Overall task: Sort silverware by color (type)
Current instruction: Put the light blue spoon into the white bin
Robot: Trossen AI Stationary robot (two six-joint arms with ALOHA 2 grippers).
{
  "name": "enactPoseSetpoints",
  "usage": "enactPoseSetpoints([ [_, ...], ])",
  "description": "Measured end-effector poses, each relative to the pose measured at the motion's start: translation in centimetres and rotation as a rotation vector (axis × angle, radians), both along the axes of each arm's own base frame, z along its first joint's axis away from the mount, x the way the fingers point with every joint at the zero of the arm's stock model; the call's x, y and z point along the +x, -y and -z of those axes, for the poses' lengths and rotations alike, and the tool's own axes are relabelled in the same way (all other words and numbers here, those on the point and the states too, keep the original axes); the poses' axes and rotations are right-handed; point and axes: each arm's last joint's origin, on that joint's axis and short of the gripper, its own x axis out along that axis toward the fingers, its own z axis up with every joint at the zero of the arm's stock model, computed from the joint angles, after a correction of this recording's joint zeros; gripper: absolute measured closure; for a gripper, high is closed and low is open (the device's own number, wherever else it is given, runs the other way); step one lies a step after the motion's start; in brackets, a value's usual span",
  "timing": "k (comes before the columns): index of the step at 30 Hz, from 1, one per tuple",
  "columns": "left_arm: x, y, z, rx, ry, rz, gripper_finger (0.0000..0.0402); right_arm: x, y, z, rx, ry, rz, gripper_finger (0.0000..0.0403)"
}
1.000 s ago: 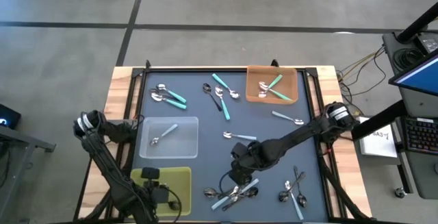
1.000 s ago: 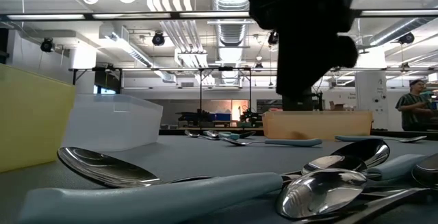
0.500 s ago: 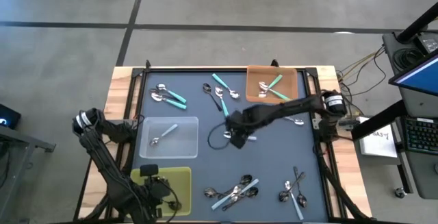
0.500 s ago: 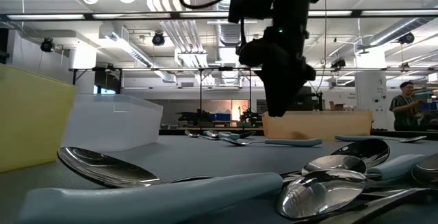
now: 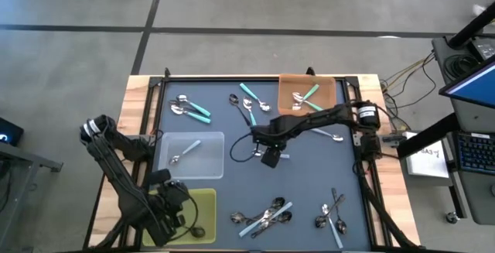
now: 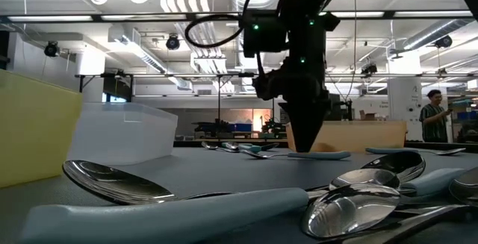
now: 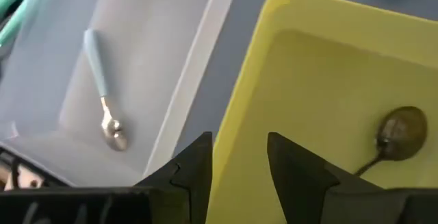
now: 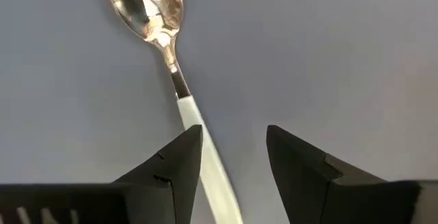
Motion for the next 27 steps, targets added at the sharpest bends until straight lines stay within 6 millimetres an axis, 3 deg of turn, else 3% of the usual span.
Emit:
enactPoseSetpoints([
  [7,-0.4,-0.6,-0.4,0.022,0.006,-0.036,0.0279,0.5,0.0,1.9,0.004,-0.051,0.000,0.0270],
  [13,-0.6,-0.8,-0.4,0.034,0.012,-0.047,0.0279,0.8,0.0,-0.8,0.001,0.024,-0.001,0.0292],
  [19,-0.9,-1.1,-0.1,0.035,0.017,-0.069,0.0279,1.1,0.1,-4.3,-0.025,0.152,0.003,0.0288],
  [27,-0.9,-1.0,0.0,0.032,0.020,-0.068,0.0279,1.4,-0.6,-2.8,-0.016,0.111,-0.020,0.0278],
])
